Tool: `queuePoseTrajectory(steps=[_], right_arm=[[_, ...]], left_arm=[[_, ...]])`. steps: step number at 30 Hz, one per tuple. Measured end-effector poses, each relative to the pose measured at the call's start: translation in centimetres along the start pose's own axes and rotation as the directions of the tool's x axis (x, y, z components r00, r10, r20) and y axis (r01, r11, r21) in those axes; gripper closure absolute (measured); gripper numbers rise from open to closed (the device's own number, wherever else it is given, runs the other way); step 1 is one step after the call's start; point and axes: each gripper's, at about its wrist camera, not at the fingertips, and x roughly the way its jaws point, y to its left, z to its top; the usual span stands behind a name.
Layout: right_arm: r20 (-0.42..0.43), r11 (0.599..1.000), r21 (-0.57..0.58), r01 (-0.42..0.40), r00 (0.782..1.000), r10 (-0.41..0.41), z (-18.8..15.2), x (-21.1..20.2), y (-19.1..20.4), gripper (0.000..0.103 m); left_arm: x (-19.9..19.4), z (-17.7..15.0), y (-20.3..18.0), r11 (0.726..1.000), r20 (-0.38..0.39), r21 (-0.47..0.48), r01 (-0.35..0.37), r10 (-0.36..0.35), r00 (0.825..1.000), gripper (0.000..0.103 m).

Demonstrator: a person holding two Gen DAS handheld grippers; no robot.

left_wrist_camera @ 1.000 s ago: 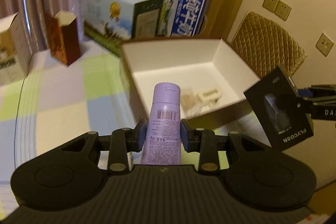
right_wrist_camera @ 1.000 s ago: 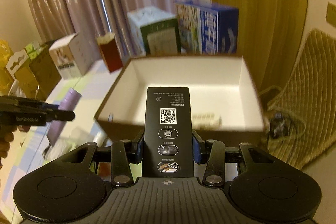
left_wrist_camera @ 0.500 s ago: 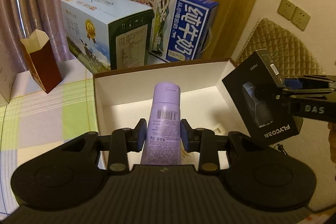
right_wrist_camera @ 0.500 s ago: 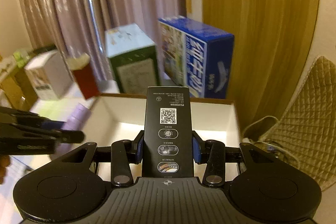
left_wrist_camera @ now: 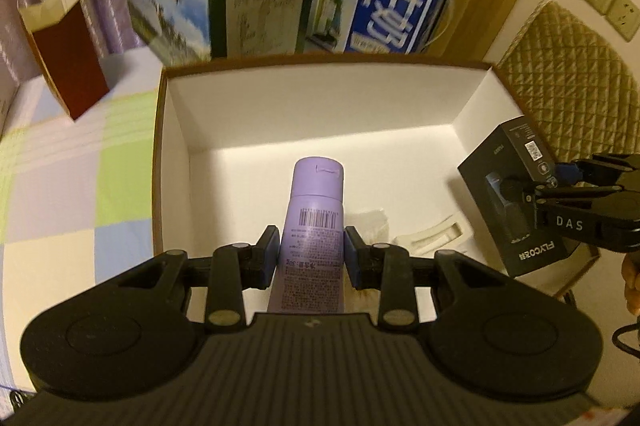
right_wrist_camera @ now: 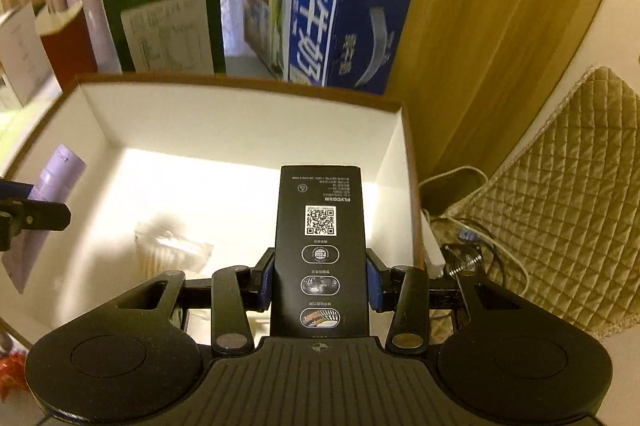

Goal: Organize objects
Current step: 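Carry the tube and black box into the cardboard box and release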

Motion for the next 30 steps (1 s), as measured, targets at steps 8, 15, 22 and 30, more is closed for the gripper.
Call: queuePoseTrajectory(steps=[8, 15, 22, 30], right_arm=[[-0.005, 1.0, 0.022, -0.003, 1.0, 0.003, 0.5, 0.6, -0.8, 0.056], [0.008, 0.997, 0.051, -0.059, 0.998, 0.059, 0.6, -0.5, -1.1, 0.038], [0.044, 0.99, 0.08, -0.118, 0.992, 0.115, -0.3, -2.9, -1.0, 0.018], [0.073, 0.979, 0.108, -0.173, 0.983, 0.166, -1.9, -5.6, -0.8, 0.002]], left_arm=[[2.2, -0.8, 0.0, 1.0, -0.058, -0.019, -0.01, 0.009, 0.998, 0.078], [2.9, -0.7, -0.1, 1.0, -0.08, -0.021, -0.004, 0.002, 0.997, 0.08], [2.1, -1.5, -0.5, 1.0, -0.072, 0.025, -0.019, 0.02, 0.997, 0.053], [-1.1, -2.1, -0.9, 0.997, -0.018, 0.072, -0.008, 0.009, 1.0, 0.034]])
